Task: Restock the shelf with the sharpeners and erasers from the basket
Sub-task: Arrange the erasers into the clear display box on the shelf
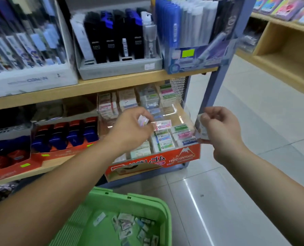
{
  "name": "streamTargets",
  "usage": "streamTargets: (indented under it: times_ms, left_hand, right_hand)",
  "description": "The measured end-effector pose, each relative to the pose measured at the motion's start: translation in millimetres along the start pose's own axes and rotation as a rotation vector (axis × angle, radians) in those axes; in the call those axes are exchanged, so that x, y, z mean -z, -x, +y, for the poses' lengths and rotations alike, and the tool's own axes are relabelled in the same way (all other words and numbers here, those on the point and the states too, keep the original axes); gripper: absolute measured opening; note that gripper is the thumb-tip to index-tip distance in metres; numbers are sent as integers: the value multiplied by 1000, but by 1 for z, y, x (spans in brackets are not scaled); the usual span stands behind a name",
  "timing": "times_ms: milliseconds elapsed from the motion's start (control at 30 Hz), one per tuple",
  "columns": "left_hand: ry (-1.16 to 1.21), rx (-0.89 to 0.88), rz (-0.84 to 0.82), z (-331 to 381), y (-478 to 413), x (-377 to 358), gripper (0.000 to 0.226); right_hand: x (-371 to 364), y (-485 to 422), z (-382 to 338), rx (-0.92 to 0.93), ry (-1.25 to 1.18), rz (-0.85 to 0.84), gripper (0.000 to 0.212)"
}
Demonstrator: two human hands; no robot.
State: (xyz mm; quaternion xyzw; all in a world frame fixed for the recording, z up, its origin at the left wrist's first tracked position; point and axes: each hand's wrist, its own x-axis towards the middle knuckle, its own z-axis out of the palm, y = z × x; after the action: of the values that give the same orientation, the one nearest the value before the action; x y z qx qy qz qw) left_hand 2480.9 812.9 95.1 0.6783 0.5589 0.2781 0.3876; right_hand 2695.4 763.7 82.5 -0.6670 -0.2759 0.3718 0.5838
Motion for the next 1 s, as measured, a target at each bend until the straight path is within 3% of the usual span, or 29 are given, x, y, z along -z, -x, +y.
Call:
streamTargets:
  times_ms: [200, 333, 533, 667, 767, 867, 1000]
  left_hand:
    - [-296, -66, 2, -5, -20, -18, 11]
    - [-305, -47, -32, -15, -21, -15, 14]
    - [-591, -94, -100, -14, -29, -20, 8]
    - [-712, -96, -157, -8, -29, -17, 16]
    - [-535, -80, -110, -5, -22, -10, 15]
    - [-195, 5, -100, -4, -7, -8, 15]
    - [141, 202, -144, -5, 15, 4, 42]
  right_hand:
    - [8, 0, 14, 41, 4, -72, 5]
    - [-4, 4, 17, 85, 5, -171, 8]
    - [-14, 5, 18, 19, -28, -217, 9]
    - [-10, 5, 17, -3, -17, -248, 10]
    - [-7, 5, 15, -112, -28, -304, 14]
    - [-7, 9, 11, -200, 52, -425, 17]
    - [-11, 17, 8, -6, 466, -640, 13]
